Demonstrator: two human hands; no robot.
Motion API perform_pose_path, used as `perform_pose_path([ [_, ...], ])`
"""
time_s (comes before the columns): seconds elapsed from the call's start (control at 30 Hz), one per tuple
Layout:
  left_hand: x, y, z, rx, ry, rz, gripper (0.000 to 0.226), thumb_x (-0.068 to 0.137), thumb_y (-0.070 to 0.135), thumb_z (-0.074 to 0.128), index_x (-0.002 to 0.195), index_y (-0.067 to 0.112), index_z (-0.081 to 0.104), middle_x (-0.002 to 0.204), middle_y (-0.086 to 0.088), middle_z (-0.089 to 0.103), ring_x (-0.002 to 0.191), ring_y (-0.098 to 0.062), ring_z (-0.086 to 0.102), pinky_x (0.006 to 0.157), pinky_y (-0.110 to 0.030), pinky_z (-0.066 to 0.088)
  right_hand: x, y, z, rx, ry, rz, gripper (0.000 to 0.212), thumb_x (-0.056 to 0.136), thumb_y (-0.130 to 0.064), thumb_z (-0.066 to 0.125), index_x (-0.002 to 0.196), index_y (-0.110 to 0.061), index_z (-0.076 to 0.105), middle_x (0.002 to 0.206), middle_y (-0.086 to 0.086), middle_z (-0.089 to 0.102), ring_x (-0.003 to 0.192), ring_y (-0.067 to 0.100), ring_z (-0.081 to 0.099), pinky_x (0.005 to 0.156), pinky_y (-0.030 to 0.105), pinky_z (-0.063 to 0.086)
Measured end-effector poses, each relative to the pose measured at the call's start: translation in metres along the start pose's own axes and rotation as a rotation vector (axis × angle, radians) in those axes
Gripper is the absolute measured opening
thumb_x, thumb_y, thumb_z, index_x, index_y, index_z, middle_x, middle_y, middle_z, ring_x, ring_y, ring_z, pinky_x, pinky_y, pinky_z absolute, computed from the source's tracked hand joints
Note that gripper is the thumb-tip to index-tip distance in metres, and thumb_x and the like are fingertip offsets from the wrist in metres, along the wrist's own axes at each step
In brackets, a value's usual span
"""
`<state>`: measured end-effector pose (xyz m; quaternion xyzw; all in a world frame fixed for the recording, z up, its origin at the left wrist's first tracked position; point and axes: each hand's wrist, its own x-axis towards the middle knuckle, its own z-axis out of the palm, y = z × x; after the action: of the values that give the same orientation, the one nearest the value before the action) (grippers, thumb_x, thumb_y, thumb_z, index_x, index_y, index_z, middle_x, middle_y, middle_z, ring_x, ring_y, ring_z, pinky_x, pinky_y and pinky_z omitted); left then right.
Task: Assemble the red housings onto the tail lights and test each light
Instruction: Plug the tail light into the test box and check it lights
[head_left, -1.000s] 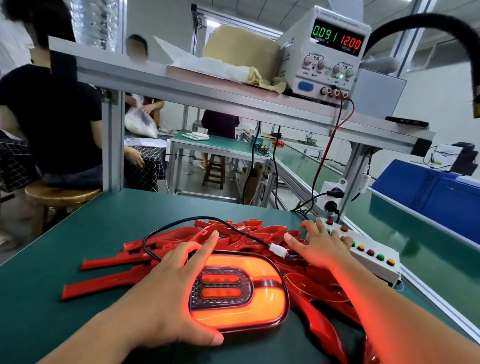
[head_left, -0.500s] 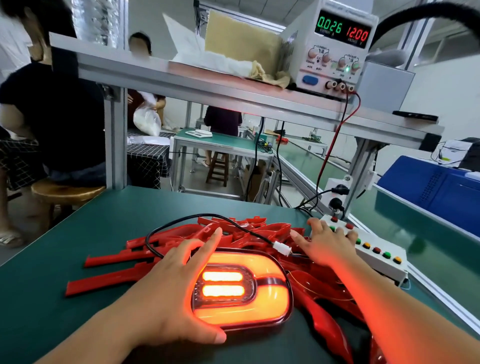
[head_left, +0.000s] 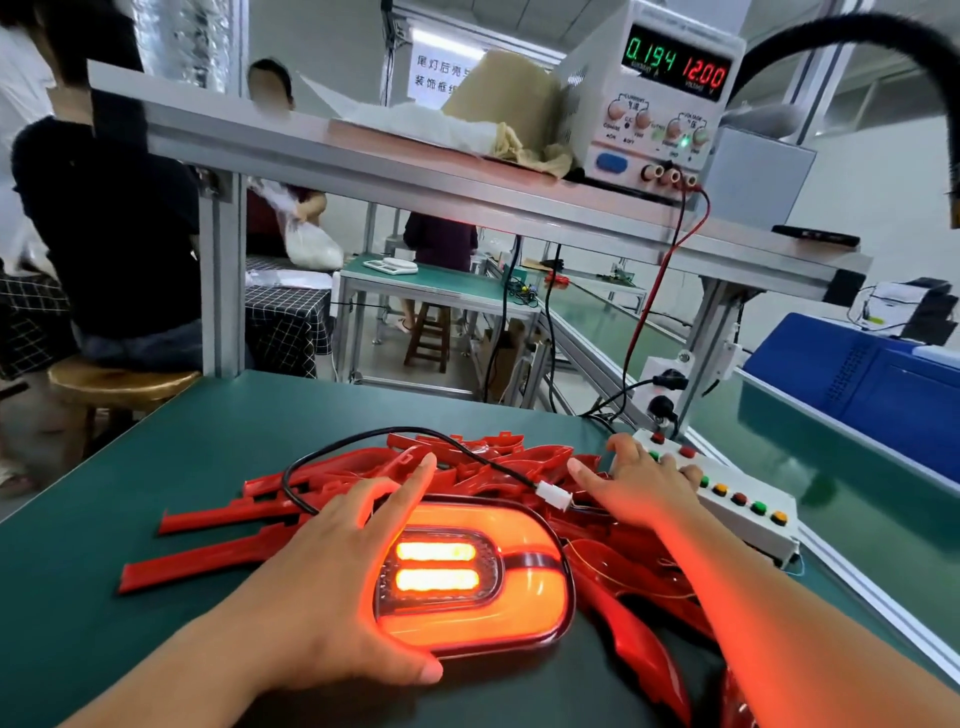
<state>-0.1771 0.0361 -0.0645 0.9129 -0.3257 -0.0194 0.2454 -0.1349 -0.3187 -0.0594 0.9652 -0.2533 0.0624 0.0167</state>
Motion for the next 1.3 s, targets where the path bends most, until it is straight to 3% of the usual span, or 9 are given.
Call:
perform_pose_path([
  [0.13,0.001,-0.001,0.000,0.008,-0.009,-0.010,0.142,0.037,0.086,0.070,0.124,0.066,-0.040,0.152,0.025,-0.004,0.144,-0.007,0.015,0.117,-0.032,0.022,-0.004,0.003,-0.018,0.179,-0.068,0.023,0.086,0.072,-0.092,0.023,0.131,-0.031,0.036,0.138,0.006,0.052,0.134,0.031,0.039,0.106,0.054,0.019],
  [0.23,0.001,0.001,0.001,0.015,-0.018,-0.024,0.143,0.035,0.090,0.068,0.123,0.065,-0.042,0.152,0.026,-0.007,0.144,-0.010,0.015,0.115,-0.035,0.026,-0.012,0.019,-0.031,0.120,0.046,0.046,0.090,0.077,-0.085,0.030,0.138,-0.019,0.038,0.144,0.008,0.045,0.139,0.027,0.033,0.113,0.055,0.013],
  [0.33,0.001,0.000,0.001,0.016,-0.024,-0.025,0.143,0.035,0.090,0.067,0.123,0.064,-0.043,0.150,0.027,-0.006,0.141,-0.011,0.020,0.114,-0.035,0.028,-0.025,0.044,-0.031,-0.052,0.078,0.156,0.100,0.077,-0.086,0.026,0.145,-0.012,0.034,0.152,0.012,0.038,0.144,0.028,0.025,0.117,0.054,0.008],
  [0.47,0.001,-0.001,0.001,0.009,-0.006,-0.008,0.143,0.035,0.090,0.067,0.124,0.065,-0.042,0.152,0.026,-0.004,0.142,-0.009,0.018,0.115,-0.033,0.024,-0.042,0.070,-0.018,-0.072,0.014,0.269,0.113,0.071,-0.092,0.011,0.146,-0.011,0.035,0.153,0.014,0.036,0.147,0.030,0.017,0.117,0.051,0.000],
  [0.6,0.001,-0.003,0.002,0.006,0.008,0.003,0.145,0.033,0.091,0.068,0.128,0.064,-0.038,0.161,0.013,-0.002,0.148,-0.011,0.010,0.121,-0.037,0.017,-0.044,0.076,-0.011,-0.059,0.000,0.283,0.126,0.060,-0.094,-0.003,0.139,-0.008,0.042,0.143,0.013,0.048,0.140,0.026,0.033,0.117,0.049,0.007],
  [0.7,0.001,-0.003,0.001,0.011,0.016,0.000,0.146,0.033,0.090,0.069,0.128,0.064,-0.038,0.161,0.011,0.001,0.148,-0.013,0.012,0.121,-0.036,0.017,-0.044,0.077,-0.012,-0.031,-0.029,0.304,0.130,0.058,-0.095,-0.003,0.140,-0.004,0.042,0.143,0.012,0.048,0.138,0.025,0.036,0.117,0.050,0.005],
  [0.83,0.000,-0.003,0.002,0.000,0.019,0.006,0.145,0.033,0.090,0.069,0.128,0.065,-0.038,0.162,0.010,0.000,0.150,-0.014,0.008,0.122,-0.042,0.017,-0.047,0.078,-0.016,-0.068,-0.058,0.300,0.127,0.063,-0.096,-0.001,0.143,-0.005,0.040,0.149,0.009,0.041,0.145,0.027,0.024,0.116,0.053,-0.003],
  [1.0,0.000,-0.006,0.002,-0.004,0.017,0.017,0.144,0.034,0.088,0.069,0.127,0.065,-0.038,0.162,0.010,0.001,0.149,-0.014,0.009,0.122,-0.041,0.017,-0.052,0.076,-0.018,-0.040,-0.078,0.323,0.132,0.056,-0.096,-0.002,0.144,-0.006,0.036,0.151,0.010,0.038,0.148,0.027,0.014,0.115,0.052,-0.003],
  [1.3,0.000,-0.005,0.002,0.003,0.012,0.022,0.144,0.036,0.089,0.069,0.128,0.063,-0.039,0.161,0.012,0.001,0.149,-0.015,0.008,0.122,-0.042,0.017,-0.050,0.073,-0.009,-0.055,-0.014,0.316,0.111,0.071,-0.092,0.013,0.138,-0.009,0.043,0.146,0.009,0.043,0.144,0.028,0.023,0.114,0.056,0.000],
])
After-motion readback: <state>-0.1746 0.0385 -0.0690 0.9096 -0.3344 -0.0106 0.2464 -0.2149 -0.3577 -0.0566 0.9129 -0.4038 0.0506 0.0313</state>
